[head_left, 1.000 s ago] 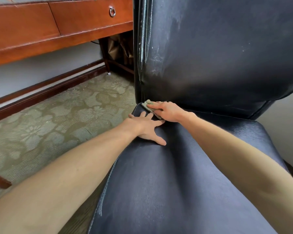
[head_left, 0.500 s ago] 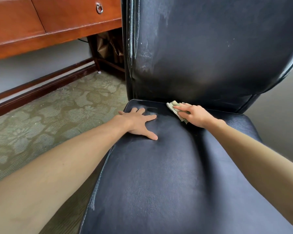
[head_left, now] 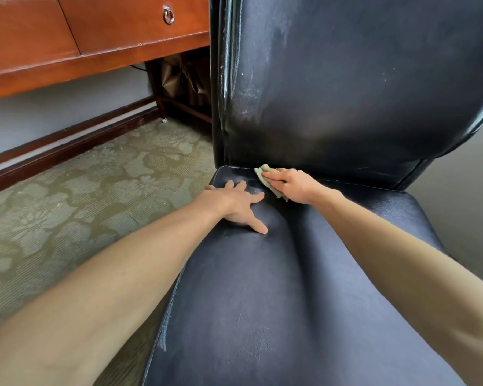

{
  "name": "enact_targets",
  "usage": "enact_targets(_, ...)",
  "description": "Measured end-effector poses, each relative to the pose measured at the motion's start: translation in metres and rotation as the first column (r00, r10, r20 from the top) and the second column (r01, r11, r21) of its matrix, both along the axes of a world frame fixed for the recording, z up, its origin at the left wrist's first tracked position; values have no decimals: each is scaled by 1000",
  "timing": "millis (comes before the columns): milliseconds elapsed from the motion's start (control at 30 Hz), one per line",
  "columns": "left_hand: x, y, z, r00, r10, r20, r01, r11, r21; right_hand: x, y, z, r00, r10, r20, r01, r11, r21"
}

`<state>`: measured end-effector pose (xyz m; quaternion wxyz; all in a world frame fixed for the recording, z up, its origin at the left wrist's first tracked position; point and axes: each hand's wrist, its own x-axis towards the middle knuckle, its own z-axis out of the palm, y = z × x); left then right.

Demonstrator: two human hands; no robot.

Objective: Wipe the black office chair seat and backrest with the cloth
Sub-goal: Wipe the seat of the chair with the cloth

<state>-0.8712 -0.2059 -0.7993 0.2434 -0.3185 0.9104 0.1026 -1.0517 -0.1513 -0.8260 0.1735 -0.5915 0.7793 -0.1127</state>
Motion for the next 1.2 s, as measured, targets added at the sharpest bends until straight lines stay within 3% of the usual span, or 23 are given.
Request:
enact_targets(167, 1, -1, 0, 1000, 0, -2, 0, 1000, -6, 27, -32, 6, 987, 19, 160, -25, 999, 34)
enact_targets(433, 3, 0, 0, 999, 6, -42, -6, 1000, 1, 36, -34, 7, 992, 52, 118, -66, 990, 121)
enact_targets(567, 4, -2, 7, 998, 10, -59, -10, 1000, -2, 34, -10, 18, 988, 35, 152, -35, 999, 1)
enact_targets(633, 0, -5, 16, 973, 30, -228, -50, 995, -83, 24, 6, 20, 991, -62, 121, 72, 995, -76)
enact_targets(733, -14, -9, 23, 871, 44, -490, -186, 952, -245, 12, 30, 17, 982, -179, -55, 177, 983, -44)
enact_targets(800, -27, -9, 19, 879, 2, -477, -162, 941, -296, 11, 40, 6, 972, -202, -120, 201, 979, -14)
enact_targets(967, -48, -12, -4, 929, -90, -358, 0, 970, -244, 20, 41, -17, 969, -218, -120, 226, 973, 56)
enact_targets(1200, -42, -15, -13, 960, -12, -280, -43, 981, -187, 28, 33, -16, 962, -256, -91, 266, 954, 136)
